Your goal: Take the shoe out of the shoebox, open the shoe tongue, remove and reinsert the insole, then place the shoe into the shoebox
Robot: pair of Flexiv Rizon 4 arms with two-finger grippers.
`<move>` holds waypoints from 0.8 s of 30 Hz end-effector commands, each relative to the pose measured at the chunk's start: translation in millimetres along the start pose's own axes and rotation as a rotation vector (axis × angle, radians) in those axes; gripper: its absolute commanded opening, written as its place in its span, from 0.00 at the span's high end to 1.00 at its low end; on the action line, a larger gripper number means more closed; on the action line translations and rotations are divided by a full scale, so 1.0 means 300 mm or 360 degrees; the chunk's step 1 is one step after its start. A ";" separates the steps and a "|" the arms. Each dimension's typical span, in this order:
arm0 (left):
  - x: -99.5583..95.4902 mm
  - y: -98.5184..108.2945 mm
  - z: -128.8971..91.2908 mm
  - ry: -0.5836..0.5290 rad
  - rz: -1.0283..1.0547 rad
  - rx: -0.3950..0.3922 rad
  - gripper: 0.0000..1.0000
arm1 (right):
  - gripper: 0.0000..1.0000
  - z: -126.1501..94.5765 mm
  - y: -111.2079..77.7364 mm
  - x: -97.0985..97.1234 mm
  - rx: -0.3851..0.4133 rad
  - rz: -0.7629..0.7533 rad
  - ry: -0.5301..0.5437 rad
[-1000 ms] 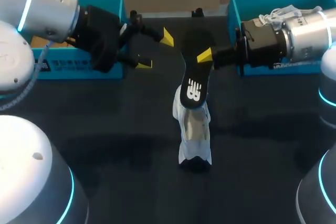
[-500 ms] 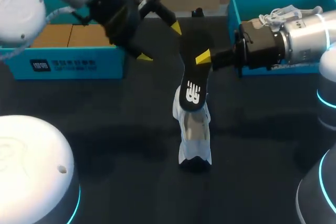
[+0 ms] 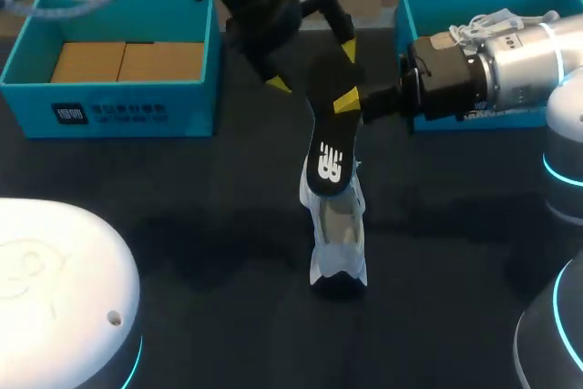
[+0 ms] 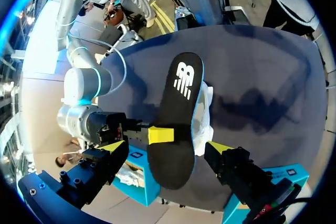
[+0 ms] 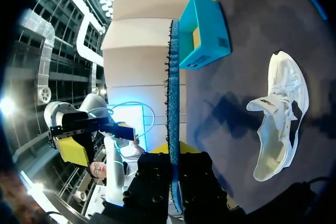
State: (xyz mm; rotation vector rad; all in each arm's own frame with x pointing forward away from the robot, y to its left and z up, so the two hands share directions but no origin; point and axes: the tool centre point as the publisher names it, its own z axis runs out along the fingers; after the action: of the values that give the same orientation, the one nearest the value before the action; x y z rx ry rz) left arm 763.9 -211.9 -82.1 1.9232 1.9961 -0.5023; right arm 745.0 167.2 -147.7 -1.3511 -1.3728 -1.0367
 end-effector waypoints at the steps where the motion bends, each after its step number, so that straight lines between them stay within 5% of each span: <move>1: -0.022 -0.002 -0.014 0.0440 0.0021 -0.0006 0.00 | 1.00 0.003 0.007 0.005 0.0008 -0.0002 -0.0007; 13: 0.008 -0.015 -0.091 0.0494 0.0054 -0.0035 0.00 | 1.00 -0.014 0.001 -0.012 -0.0017 0.0011 -0.0010; 24: -0.049 0.005 -0.088 0.0457 0.0110 -0.0053 0.00 | 1.00 0.006 -0.005 -0.017 -0.0007 0.0018 0.0009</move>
State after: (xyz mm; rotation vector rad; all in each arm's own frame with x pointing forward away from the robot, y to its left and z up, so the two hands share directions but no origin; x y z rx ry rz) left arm 762.4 -206.9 -48.9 2.1231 2.0770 -0.1786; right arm 743.4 164.2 -151.4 -1.3552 -1.3591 -1.0344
